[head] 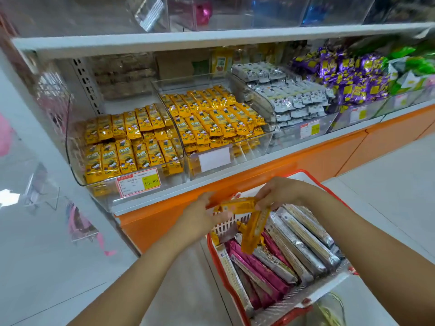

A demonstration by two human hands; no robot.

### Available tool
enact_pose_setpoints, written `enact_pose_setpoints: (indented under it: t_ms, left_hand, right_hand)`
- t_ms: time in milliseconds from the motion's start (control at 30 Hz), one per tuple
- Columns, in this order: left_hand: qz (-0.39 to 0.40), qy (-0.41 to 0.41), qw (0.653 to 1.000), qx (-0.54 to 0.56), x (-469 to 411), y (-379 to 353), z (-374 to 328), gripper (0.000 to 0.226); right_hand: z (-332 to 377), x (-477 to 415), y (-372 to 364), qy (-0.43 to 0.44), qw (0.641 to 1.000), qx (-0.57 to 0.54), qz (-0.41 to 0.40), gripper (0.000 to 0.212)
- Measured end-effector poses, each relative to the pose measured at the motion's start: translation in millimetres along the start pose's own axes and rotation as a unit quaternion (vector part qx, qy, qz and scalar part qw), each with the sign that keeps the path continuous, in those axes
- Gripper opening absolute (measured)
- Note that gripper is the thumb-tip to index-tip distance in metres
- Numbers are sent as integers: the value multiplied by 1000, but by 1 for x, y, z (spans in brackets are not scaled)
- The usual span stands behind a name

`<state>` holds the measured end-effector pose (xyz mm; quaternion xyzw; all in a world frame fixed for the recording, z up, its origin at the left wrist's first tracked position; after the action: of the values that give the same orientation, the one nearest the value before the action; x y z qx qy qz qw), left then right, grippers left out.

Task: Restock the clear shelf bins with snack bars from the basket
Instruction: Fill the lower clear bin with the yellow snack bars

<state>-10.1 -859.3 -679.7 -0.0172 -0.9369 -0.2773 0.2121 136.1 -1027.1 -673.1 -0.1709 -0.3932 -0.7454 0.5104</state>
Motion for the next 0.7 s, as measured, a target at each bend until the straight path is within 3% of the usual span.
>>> enact_pose_setpoints:
  t_ms: [133,233,367,633,700]
  left_hand:
    - [45,15,975,215,13,5,-6,78]
    - [47,65,932,354,17,7,0,66]
    - [86,114,876,460,22,0,4,42]
    - [308,112,729,601,28,-26,-1,75]
    - [347,86,709,608,29,-31,-5,81]
  right_hand:
    - [13,13,-7,19,999,-25,28,17]
    - [22,23,-5,54,998,7,13,14]
    - [38,33,-10,118,992,0,54,12]
    - [33,28,-5,163,981,-81,65,20]
    - [30,26,1,179,977,-94,66,20]
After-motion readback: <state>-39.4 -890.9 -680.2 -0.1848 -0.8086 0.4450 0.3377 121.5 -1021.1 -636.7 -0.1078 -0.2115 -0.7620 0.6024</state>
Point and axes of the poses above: each hand's wrist, its own x-axis away from the middle knuckle, its own y-axis out of the back of the hand, z = x × y, the point moved 4 cm from there along -x, towards the middle knuckle, and after that the axes turned 10 degrees about z, right-handed, at the moved point
